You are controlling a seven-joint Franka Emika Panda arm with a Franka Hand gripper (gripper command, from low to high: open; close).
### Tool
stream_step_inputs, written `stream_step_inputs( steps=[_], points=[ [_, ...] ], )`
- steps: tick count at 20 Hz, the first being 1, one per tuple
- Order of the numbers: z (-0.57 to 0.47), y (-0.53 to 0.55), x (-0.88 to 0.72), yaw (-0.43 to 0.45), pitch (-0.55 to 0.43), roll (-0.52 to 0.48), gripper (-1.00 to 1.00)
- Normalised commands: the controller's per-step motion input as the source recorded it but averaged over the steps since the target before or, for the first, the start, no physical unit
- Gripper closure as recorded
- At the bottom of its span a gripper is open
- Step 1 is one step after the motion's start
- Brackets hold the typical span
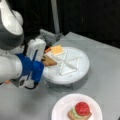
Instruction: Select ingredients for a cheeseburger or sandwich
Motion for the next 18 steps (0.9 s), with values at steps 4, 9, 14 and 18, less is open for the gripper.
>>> stream_step_inputs(
  steps=[4,9,14,18],
  points=[
    [0.07,-0.02,0.18,-0.012,0.093,0.022,1.00],
    [0.14,-0.04,0.28,-0.012,0.049,-0.112,1.00],
    [0.19,-0.06,0.42,-0.054,0.056,-0.169,1.00],
    [0.16,0.03,0.31,-0.068,0.120,-0.071,1.00]
  ],
)
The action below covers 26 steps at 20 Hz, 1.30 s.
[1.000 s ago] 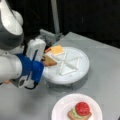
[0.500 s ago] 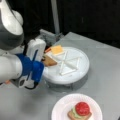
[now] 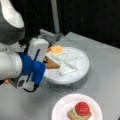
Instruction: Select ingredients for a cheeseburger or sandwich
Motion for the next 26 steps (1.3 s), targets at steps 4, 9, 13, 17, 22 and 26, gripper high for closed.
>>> stream_step_inputs(
  steps=[4,9,13,17,22,26],
  points=[
    [0.19,0.03,0.25,-0.033,0.122,-0.023,1.00],
    [0.18,-0.03,0.34,-0.011,0.078,-0.016,1.00],
    [0.08,-0.06,0.44,-0.020,0.048,-0.010,1.00],
    [0.04,-0.08,0.48,-0.056,0.033,-0.001,1.00],
    [0.02,-0.13,0.52,-0.057,0.050,0.059,1.00],
    [-0.01,-0.18,0.49,-0.012,0.062,0.124,1.00]
  ],
)
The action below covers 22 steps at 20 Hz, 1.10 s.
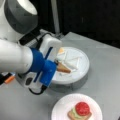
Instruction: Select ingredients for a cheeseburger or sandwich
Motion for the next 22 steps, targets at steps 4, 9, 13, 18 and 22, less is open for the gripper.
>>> stream_step_inputs(
  steps=[4,9,13,18,22],
  points=[
    [-0.08,-0.22,0.46,0.060,0.051,0.172,1.00],
    [-0.10,-0.24,0.38,0.122,0.001,0.157,1.00],
    [-0.15,-0.27,0.30,0.138,-0.083,0.077,1.00],
    [-0.22,-0.26,0.26,0.087,-0.057,0.101,1.00],
    [-0.27,-0.26,0.36,0.049,-0.056,0.166,1.00]
  ],
)
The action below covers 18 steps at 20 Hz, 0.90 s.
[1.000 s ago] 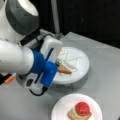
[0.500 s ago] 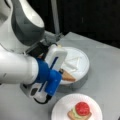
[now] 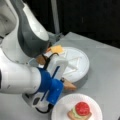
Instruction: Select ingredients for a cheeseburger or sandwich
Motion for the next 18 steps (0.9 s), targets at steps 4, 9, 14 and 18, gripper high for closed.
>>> stream_step_inputs(
  steps=[4,9,14,18],
  points=[
    [-0.31,-0.26,0.49,0.068,-0.041,0.213,1.00],
    [-0.13,-0.23,0.50,0.155,-0.011,0.204,1.00],
    [0.02,-0.13,0.44,0.204,-0.028,0.185,1.00],
    [-0.01,-0.06,0.43,0.213,-0.035,0.181,1.00]
  ],
)
